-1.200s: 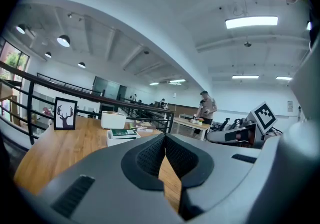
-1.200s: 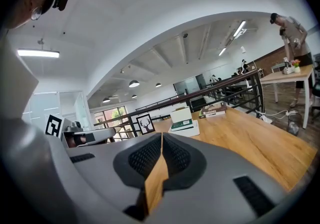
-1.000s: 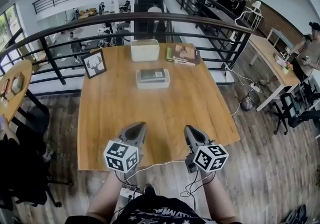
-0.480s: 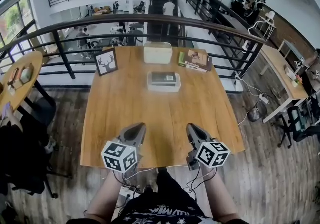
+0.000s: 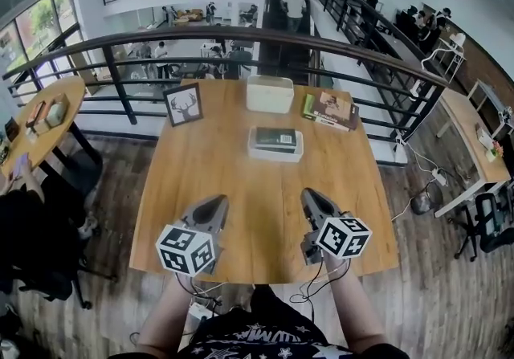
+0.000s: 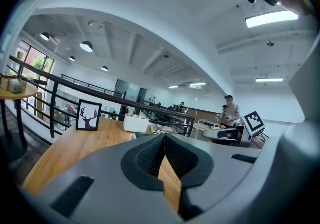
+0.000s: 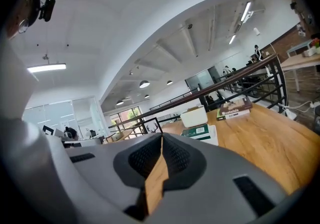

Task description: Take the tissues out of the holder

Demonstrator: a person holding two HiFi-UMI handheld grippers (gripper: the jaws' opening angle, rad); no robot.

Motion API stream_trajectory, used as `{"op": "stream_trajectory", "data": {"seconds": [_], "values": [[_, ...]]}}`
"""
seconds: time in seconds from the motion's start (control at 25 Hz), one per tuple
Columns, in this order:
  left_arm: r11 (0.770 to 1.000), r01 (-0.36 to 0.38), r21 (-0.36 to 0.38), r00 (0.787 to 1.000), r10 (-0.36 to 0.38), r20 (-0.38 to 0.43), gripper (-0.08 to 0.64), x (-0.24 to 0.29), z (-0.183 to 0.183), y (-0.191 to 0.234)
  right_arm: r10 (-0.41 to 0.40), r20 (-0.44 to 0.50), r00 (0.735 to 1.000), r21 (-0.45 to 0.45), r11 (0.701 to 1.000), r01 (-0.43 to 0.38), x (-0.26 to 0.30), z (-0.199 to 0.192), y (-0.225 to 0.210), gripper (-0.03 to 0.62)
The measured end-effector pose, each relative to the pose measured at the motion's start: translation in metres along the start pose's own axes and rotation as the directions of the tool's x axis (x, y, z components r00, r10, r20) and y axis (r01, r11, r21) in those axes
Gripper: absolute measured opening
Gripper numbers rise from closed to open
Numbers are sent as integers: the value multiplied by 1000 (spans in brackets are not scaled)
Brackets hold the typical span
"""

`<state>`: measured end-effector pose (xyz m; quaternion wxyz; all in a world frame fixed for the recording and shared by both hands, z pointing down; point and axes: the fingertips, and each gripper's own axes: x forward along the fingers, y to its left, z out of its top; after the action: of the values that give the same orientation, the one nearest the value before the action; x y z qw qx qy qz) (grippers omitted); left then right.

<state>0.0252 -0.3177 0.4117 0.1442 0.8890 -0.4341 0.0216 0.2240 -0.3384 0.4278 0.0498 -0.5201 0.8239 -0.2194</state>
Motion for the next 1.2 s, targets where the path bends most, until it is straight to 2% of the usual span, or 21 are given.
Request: {"op": "stream_trajectory", "data": {"seconds": [0.12, 0.32, 0.64, 0.8, 1.08, 1.2], "values": [[1000, -22, 15, 1000, 22, 0, 13, 12, 5, 5, 18, -18, 1000, -36, 999, -18, 18, 10, -9, 18], [999, -42, 16, 999, 42, 5, 12, 34, 15, 15, 40, -33, 999, -42, 998, -42, 52, 25, -27, 18], [997, -66, 46, 997, 67, -26, 13, 97, 20, 38, 52, -113, 992, -129, 989, -66, 115, 38, -67, 18], [997, -79, 22, 996, 80, -32, 13, 134, 21, 51, 59, -168, 984, -148, 985, -84, 142, 35, -90, 18], [996, -74, 46, 995, 77, -66, 12, 200, 19, 65, 61, -228, 972, -158, 983, -99, 189, 42, -134, 18], [996, -85, 37, 993, 88, -85, 13, 219, 13, 74, 78, -279, 957, -182, 974, -133, 210, 39, -145, 18]]}}
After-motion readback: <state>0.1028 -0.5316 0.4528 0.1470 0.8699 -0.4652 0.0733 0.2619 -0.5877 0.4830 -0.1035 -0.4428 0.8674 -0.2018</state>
